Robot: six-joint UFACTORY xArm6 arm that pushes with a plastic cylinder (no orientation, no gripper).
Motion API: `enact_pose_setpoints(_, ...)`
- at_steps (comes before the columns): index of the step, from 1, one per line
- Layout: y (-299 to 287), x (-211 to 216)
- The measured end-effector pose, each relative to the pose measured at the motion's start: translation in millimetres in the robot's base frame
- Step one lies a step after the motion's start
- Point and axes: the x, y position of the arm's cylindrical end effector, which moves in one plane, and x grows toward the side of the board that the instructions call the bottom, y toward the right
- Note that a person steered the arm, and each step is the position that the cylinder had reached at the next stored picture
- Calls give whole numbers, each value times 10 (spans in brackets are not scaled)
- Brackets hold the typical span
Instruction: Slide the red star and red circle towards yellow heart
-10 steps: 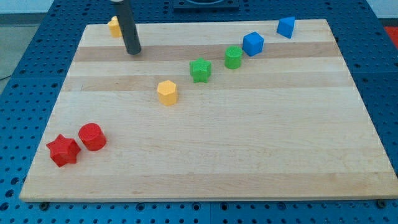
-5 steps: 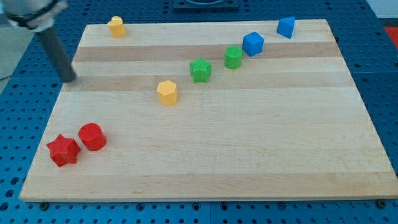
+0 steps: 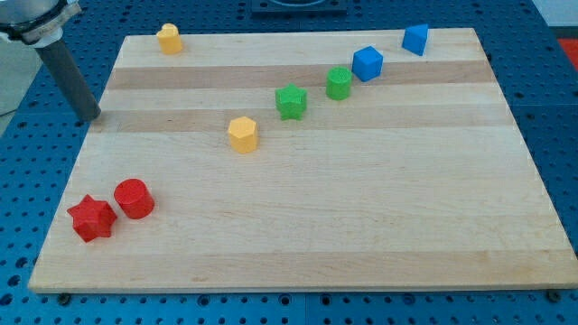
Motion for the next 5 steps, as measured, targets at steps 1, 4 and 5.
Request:
enact_pose_setpoints(1,1,308)
enact_pose_setpoints(4,9,1341)
enact_pose_setpoints(5,21,1679)
